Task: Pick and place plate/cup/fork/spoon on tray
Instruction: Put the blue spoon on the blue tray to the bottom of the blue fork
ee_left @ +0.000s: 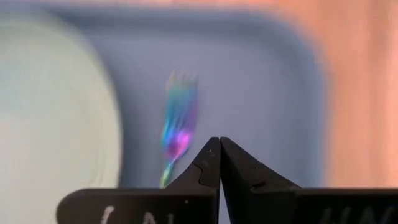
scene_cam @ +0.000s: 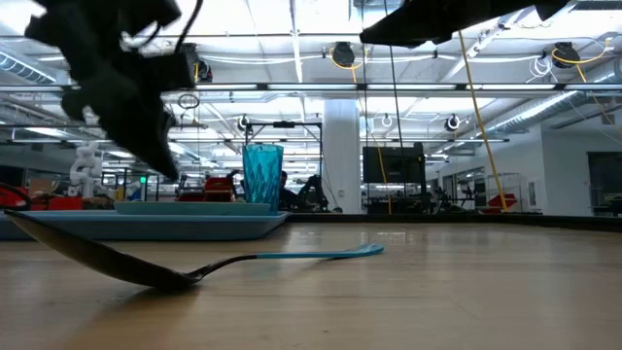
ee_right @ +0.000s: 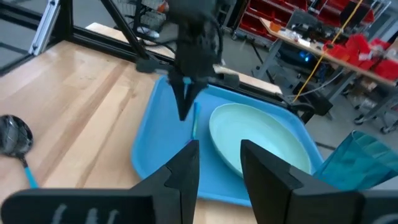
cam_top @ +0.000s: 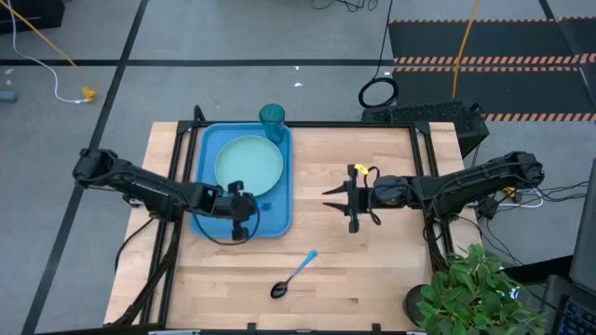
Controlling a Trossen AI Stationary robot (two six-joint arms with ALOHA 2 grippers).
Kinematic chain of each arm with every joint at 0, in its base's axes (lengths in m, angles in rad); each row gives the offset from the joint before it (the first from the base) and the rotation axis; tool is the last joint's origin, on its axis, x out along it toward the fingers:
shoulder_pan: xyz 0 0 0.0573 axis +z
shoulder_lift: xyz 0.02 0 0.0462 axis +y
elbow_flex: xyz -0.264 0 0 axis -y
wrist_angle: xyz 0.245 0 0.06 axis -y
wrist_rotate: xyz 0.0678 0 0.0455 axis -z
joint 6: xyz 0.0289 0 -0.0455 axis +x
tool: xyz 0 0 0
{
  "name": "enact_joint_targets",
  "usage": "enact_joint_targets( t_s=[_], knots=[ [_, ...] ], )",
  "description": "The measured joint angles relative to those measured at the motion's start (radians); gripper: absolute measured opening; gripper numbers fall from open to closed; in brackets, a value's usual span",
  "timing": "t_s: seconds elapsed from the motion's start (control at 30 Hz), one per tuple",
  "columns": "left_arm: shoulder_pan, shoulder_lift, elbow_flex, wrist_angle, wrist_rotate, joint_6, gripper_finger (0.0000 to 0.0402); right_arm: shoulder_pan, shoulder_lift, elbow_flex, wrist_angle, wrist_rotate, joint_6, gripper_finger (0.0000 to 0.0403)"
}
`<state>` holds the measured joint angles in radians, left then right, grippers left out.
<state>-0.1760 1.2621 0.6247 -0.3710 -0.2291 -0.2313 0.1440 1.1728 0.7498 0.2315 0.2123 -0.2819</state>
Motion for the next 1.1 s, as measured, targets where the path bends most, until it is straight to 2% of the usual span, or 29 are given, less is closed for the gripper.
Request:
enact_joint_targets(
  t_s=[0.3, 0.5, 0.6, 0.7, 0.9, 1.0, 1.1],
  knots=[
    [-0.184, 0.044, 0.118, 0.205, 0.0, 0.224, 0.0011, 0.0, 0.098, 0.001, -0.013, -0.009, 0.111, 0.0112],
    [-0.245, 0.163, 0.214, 0.209, -0.001, 0.363, 0.0003, 0.0, 0.18, 0.001, -0.012, -0.176, 0.219, 0.0112],
    [-0.245, 0.216, 0.266, 0.209, 0.003, 0.394, 0.0014, 0.007, 0.239, 0.001, -0.005, -0.197, 0.283, 0.0112],
    [-0.245, 0.26, 0.305, 0.209, 0.02, 0.426, 0.0029, 0.012, 0.317, 0.001, 0.023, -0.268, 0.343, 0.0112],
    [-0.245, 0.285, 0.322, 0.211, 0.063, 0.459, 0.0045, 0.044, 0.49, 0.054, 0.053, -0.449, 0.433, 0.0112],
    [-0.248, 0.285, 0.322, 0.214, 0.08, 0.465, 0.0046, 0.065, 0.576, 0.112, 0.055, -0.457, 0.443, 0.0112],
    [-0.257, 0.285, 0.322, 0.221, 0.092, 0.479, 0.0046, 0.077, 0.651, 0.164, 0.051, -0.509, 0.444, 0.0112]
  ],
)
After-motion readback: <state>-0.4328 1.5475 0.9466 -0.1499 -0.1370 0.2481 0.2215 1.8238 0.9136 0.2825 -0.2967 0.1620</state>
